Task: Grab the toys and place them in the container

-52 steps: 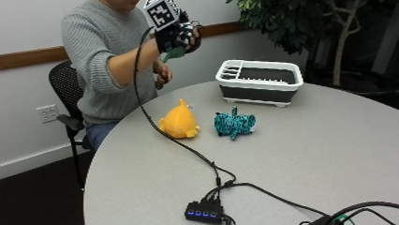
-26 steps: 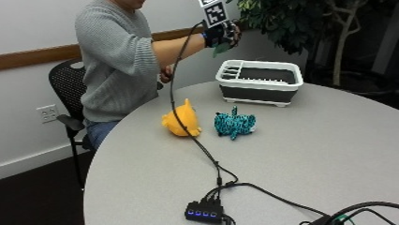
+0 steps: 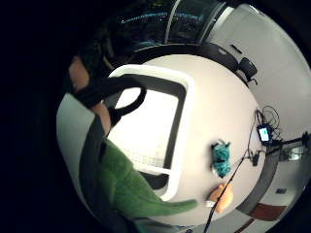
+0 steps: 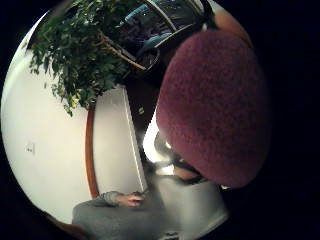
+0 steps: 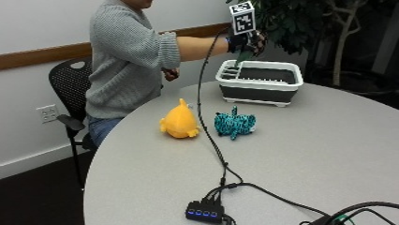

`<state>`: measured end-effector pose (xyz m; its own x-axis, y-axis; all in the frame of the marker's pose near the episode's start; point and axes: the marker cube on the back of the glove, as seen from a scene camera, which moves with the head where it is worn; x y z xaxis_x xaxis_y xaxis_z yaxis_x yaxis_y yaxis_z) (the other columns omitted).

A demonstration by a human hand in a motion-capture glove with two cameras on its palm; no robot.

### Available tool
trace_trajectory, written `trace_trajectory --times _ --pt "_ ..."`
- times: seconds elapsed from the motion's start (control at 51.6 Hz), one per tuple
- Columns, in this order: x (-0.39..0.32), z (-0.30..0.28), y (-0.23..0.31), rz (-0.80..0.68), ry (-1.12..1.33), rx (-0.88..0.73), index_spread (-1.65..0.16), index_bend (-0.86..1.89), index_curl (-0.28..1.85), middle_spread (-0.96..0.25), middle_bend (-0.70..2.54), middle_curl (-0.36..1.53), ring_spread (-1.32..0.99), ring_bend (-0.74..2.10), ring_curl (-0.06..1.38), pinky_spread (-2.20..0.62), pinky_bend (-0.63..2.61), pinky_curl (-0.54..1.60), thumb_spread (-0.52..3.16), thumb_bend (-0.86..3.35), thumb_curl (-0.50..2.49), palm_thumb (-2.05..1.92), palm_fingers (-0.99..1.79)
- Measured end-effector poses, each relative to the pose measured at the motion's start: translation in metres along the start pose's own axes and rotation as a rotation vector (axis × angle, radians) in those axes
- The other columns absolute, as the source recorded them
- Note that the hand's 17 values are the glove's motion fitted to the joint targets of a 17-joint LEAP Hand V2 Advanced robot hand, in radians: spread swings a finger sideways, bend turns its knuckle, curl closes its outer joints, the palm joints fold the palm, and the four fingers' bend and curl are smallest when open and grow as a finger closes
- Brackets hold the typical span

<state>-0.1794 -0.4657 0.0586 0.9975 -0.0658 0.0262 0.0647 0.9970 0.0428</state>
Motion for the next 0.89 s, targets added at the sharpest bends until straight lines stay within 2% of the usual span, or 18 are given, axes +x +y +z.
trace_trajectory --times 0.097,0.116,0.136,0.175,0.213,0.368,0.679,0.776,0.853,0.892 --pt "0.006 0.021 0.0 0.026 -0.019 -0.091 -0.4 0.02 0.33 -0.3 0.35 0.73 -0.41 1.13 0.59 -0.4 1.34 0.48 1.01 -0.06 0.86 0.33 0.45" --pt "0.007 0.025 0.001 0.027 -0.021 -0.123 -0.38 -0.01 0.31 -0.29 0.29 0.7 -0.4 1.09 0.58 -0.38 1.37 0.48 1.04 -0.07 0.83 0.28 0.28" --pt "0.009 0.03 0.003 0.025 -0.023 -0.157 -0.38 0.01 0.31 -0.29 0.29 0.71 -0.39 1.1 0.59 -0.37 1.39 0.49 1.06 -0.06 0.81 0.26 0.26" --pt "0.011 0.041 0.006 0.026 -0.023 -0.213 -0.36 0.07 0.32 -0.26 0.17 0.67 -0.36 0.97 0.57 -0.31 1.39 0.51 1.09 -0.09 0.75 0.17 -0.14" --pt "0.014 0.047 0.007 0.036 -0.025 -0.24 -0.35 0.09 0.3 -0.24 0.13 0.63 -0.32 0.84 0.53 -0.25 1.39 0.49 1.11 -0.09 0.71 0.11 -0.27" --pt "0.019 0.058 0.014 0.043 -0.029 -0.264 -0.33 0.08 0.25 -0.18 0.1 0.51 -0.23 0.64 0.41 -0.11 1.36 0.43 1.16 -0.04 0.59 0.01 -0.26" --pt "0.029 0.049 0.026 0.022 -0.028 -0.256 -0.31 0.09 0.19 -0.15 0.13 0.39 -0.17 0.59 0.38 -0.02 1.31 0.38 1.22 -0.02 0.46 -0.01 -0.21" --pt "0.046 0.032 0.034 0.03 0.022 -0.245 -0.31 0.09 0.19 -0.15 0.14 0.36 -0.16 0.58 0.37 -0.01 1.29 0.37 1.23 -0.02 0.43 -0.01 -0.2" --pt "0.086 0.006 0.047 0.089 0.189 -0.224 -0.31 0.09 0.18 -0.15 0.14 0.35 -0.16 0.57 0.37 -0.01 1.27 0.36 1.24 -0.02 0.41 0.0 -0.19" --pt "0.099 -0.008 0.053 0.097 0.166 -0.208 -0.31 0.09 0.18 -0.15 0.14 0.34 -0.16 0.57 0.37 -0.01 1.26 0.36 1.24 -0.02 0.4 -0.01 -0.19"
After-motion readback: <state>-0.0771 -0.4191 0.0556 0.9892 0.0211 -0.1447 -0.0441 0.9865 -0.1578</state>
